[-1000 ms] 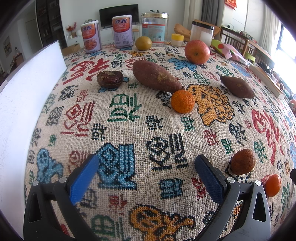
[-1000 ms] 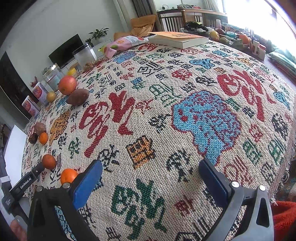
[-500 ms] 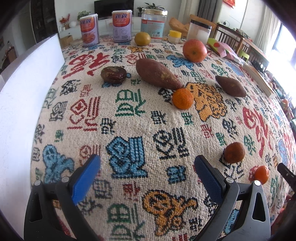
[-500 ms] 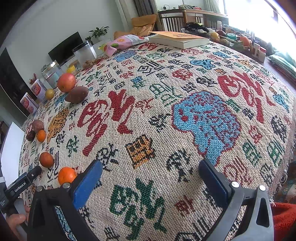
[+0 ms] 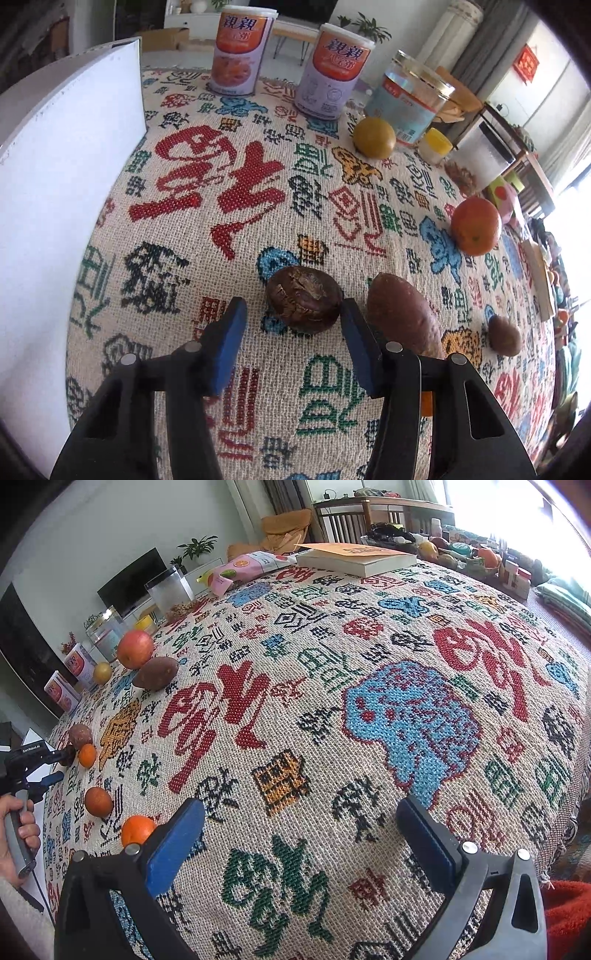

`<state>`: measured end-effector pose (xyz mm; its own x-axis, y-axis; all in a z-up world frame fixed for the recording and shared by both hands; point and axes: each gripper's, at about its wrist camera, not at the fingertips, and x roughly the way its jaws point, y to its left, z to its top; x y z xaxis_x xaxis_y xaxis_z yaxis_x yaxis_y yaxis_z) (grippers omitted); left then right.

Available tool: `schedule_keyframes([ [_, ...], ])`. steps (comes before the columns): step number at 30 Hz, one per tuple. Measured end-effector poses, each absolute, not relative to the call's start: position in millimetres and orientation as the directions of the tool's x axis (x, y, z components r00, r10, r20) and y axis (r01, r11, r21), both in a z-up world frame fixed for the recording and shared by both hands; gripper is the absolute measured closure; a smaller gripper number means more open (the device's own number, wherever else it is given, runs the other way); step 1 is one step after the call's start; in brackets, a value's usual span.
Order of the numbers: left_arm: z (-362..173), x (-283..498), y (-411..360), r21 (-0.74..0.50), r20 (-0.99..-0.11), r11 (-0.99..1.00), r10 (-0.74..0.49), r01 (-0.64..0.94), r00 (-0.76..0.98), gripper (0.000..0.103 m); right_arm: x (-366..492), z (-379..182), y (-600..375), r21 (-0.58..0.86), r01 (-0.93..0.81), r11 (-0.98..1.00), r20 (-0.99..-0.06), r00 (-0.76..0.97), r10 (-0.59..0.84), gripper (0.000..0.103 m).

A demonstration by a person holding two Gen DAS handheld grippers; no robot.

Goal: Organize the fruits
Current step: 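Grasp another dark brown passion fruit with the left tool while the right tool grasps a sweet potato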

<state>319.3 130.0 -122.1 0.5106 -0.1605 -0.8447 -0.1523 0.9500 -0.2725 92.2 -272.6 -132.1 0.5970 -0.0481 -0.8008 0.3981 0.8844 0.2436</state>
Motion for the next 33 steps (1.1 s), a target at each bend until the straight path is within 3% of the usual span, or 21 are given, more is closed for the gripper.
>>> schedule_keyframes([
  [1,-122.4,319.7,126.4,-0.271,-0.844,0.954,-0.173,-0.126,0.507,0.063,92.6,-132.2,-272.1,0.239,0.399,0.885,-0.802,0.595,-0.051,0.0],
  [6,-119.0,296.4,116.1,-0.243,-0.823,0.967,-0.165,-0.074,0.544,0.065,94.5,-132.3,-269.0,0.214,0.397,0.892,-0.807,0.586,-0.067,0.0],
  [12,-112.4,223.0,112.7,-0.333,-0.792,0.943,-0.274,-0.01,0.545,0.065,72.4,-129.3,-303.2,0.549,0.333,0.767,-0.669,0.725,0.164,0.0],
  [15,-106.6,181.3,107.6,-0.349,-0.784,0.936,-0.32,0.05,0.532,0.065,78.3,-128.5,-305.2,0.604,0.267,0.751,-0.648,0.712,0.269,0.0],
  [18,-100.4,149.6,100.2,-0.352,-0.782,0.93,-0.355,0.106,0.512,0.065,107.3,-113.4,-286.6,0.5,0.16,0.851,-0.701,0.652,0.289,0.001],
  [20,-93.7,133.3,94.1,-0.345,-0.779,0.929,-0.365,0.138,0.51,0.065,137.5,-91.0,-268.7,0.363,0.055,0.93,-0.727,0.641,0.246,0.008],
  [22,-86.4,121.5,90.3,-0.362,-0.768,0.919,-0.389,0.156,0.509,0.065,182.0,-68.9,-246.5,0.24,-0.053,0.969,-0.762,0.609,0.222,0.022],
  [25,-72.3,109.8,83.1,-0.395,-0.745,0.9,-0.431,0.185,0.51,0.065,250.4,-47.6,-213.1,0.128,-0.169,0.977,-0.789,0.579,0.204,0.031],
  [30,-54.8,91.7,75.6,-0.423,-0.725,0.876,-0.48,0.23,0.494,0.065,341.7,-76.7,-172.4,0.02,-0.252,0.968,-0.894,0.429,0.13,0.041],
  [33,-49.0,80.1,80.0,-0.436,-0.723,0.868,-0.495,0.239,0.482,0.065,358.2,-102.7,-160.8,0.03,-0.28,0.96,-0.934,0.333,0.126,0.045],
])
